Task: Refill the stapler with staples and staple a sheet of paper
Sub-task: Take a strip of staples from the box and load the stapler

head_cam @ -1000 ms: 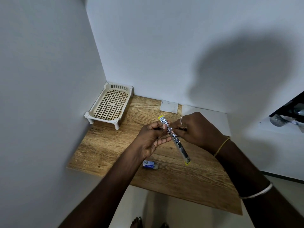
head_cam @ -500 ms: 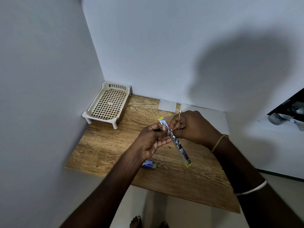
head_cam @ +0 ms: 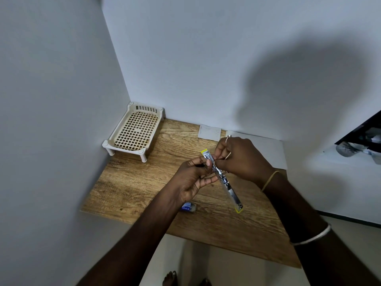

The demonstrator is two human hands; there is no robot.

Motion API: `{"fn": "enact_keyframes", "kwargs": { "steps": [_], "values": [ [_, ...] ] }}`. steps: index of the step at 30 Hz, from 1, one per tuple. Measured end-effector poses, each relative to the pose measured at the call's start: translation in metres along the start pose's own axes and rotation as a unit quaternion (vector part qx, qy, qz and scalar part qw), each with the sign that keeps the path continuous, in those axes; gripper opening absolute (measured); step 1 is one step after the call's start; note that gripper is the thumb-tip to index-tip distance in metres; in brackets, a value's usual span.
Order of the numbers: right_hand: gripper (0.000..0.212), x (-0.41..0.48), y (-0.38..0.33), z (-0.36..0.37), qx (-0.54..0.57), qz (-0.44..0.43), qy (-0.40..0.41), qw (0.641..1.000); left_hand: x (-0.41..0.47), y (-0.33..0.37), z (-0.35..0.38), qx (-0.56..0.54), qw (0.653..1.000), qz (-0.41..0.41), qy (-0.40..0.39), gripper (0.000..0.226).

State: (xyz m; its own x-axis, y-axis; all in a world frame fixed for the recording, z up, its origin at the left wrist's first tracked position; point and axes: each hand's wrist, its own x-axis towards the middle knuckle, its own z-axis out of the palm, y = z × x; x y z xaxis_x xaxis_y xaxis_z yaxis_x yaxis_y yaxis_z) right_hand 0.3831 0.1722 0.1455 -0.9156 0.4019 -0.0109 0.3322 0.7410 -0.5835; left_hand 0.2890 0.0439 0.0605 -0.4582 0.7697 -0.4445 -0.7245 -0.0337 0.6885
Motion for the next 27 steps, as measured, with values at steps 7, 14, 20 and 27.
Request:
{"fn": "enact_keyframes", "kwargs": {
  "steps": [7, 14, 20, 27],
  "values": [
    [0.010, -0.006, -0.002, 0.024, -0.026, 0.003, 0.074, 0.997, 0.001, -0.004, -0.005, -0.008, 1.000, -0.011, -0.003, 0.026],
    [0.014, -0.006, 0.013, 0.015, 0.170, 0.078, 0.038, 0.982, 0.002, -0.005, -0.014, -0.043, 0.999, -0.025, 0.020, 0.021],
    [0.015, -0.035, 0.021, 0.031, 0.119, 0.041, 0.150, 0.981, 0.009, -0.003, -0.018, -0.096, 0.994, -0.002, 0.049, 0.013],
    [0.015, -0.019, 0.010, 0.045, 0.134, 0.022, 0.193, 0.972, 0.007, -0.002, -0.005, -0.120, 0.991, 0.035, 0.049, 0.013]
  ]
}}
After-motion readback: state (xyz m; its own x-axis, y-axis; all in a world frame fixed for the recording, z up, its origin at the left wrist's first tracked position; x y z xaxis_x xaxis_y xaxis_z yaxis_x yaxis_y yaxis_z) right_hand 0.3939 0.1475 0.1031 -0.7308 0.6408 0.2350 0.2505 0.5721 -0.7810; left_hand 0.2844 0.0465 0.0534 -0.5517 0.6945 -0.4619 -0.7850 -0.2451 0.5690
